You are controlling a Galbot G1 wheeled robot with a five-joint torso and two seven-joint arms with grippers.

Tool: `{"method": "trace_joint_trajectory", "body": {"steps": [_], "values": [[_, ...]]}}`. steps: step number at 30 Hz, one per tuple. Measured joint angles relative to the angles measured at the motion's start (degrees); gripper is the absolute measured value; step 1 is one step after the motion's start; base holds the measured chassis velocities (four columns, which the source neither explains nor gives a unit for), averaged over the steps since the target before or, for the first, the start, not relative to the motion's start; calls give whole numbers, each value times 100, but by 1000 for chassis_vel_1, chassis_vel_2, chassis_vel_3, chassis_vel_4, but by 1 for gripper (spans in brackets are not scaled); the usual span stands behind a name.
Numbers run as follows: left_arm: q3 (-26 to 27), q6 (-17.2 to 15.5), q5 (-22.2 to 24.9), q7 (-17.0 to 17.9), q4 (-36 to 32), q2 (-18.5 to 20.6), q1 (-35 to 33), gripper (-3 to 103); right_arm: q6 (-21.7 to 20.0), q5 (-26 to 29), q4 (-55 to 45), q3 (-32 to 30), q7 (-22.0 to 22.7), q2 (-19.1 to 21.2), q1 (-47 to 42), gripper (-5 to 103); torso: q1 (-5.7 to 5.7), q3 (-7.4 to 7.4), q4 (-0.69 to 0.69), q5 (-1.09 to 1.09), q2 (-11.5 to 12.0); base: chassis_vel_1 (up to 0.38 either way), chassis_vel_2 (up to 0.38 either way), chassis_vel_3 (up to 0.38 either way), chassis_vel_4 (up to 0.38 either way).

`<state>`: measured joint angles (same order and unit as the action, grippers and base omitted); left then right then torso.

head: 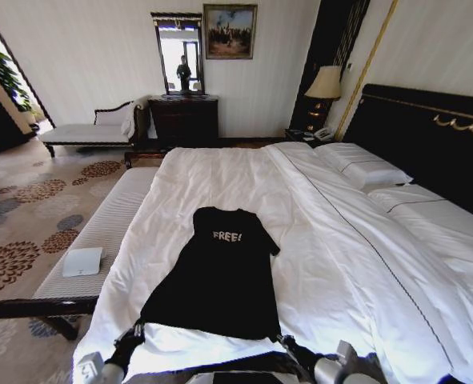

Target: Fold the clothes on the bed.

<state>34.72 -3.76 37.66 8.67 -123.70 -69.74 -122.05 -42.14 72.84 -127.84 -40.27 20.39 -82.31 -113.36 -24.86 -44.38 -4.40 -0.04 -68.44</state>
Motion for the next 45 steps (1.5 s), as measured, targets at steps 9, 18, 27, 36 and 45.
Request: {"method": "trace_joint_trajectory", "body": {"steps": [9,18,27,36,45], "values": [[-141,478,-52,-38,57,-192,-796,0,1,-518,-178,30,140,187,-398,0,0,0,-1,0,0,0,0,0,0],[-243,885,-162,-35,196,-174,-1158,0,1,-796,-111,1,220,211,-517,0,0,0,-1,0,0,0,0,0,0],[-439,944,-385,1,384,-277,-1095,0,0,-994,27,53,221,181,-384,0,0,0,-1,-1,0,0,0,0,0],[-673,977,-1071,62,822,-446,-589,0,0,-1206,275,213,216,108,-49,0,0,0,0,-1,0,0,0,0,0],[-779,885,-1018,118,828,-279,-543,11,0,-1371,335,275,256,118,-61,21,0,-1,0,-1,0,0,0,0,0]]}}
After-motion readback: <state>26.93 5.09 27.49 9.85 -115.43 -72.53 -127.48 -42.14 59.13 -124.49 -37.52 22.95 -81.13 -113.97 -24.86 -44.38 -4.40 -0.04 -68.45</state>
